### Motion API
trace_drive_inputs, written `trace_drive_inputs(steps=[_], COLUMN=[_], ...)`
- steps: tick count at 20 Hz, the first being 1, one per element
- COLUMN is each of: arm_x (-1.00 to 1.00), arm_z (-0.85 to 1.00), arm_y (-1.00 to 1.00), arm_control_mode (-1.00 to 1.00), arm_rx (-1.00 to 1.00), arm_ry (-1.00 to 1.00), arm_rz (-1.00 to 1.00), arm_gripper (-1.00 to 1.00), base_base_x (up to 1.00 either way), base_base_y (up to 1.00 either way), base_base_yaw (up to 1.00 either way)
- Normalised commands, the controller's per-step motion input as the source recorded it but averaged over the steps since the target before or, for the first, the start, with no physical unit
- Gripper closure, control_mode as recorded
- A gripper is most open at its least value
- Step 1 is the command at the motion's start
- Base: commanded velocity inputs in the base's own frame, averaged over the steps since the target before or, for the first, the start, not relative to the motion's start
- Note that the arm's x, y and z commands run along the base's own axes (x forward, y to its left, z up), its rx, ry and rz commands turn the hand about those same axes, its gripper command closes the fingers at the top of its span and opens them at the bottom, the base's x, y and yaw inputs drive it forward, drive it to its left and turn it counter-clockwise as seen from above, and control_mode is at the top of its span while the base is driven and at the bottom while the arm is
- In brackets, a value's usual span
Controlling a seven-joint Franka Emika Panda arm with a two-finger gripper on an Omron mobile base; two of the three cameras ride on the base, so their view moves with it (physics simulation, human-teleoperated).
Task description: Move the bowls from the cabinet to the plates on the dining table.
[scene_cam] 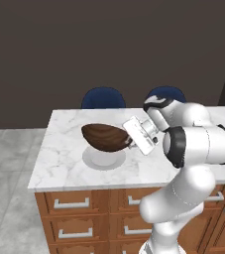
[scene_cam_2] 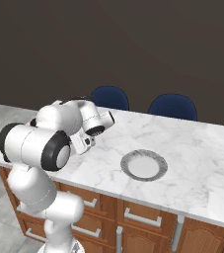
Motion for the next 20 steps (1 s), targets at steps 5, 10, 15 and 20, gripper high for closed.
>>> trace_drive_inputs(steps=[5,10,15,20], arm_x=[0.19,0.13,0.06,0.02], arm_z=[-0.15,-0.15,-0.12,-0.15], arm_y=[0.00,0.01,0.07,0.06], arm_control_mode=[-1.00,-1.00,-1.00,-1.00], arm_rx=[-0.04,-0.01,0.00,-0.01], arm_ry=[-0.02,-0.05,-0.09,-0.11], arm_rz=[0.01,0.01,0.03,0.03], arm_gripper=[1.00,1.00,1.00,1.00], base_base_x=[0.00,0.00,0.00,0.00], base_base_y=[0.00,0.00,0.00,0.00], base_base_yaw=[0.00,0.00,0.00,0.00])
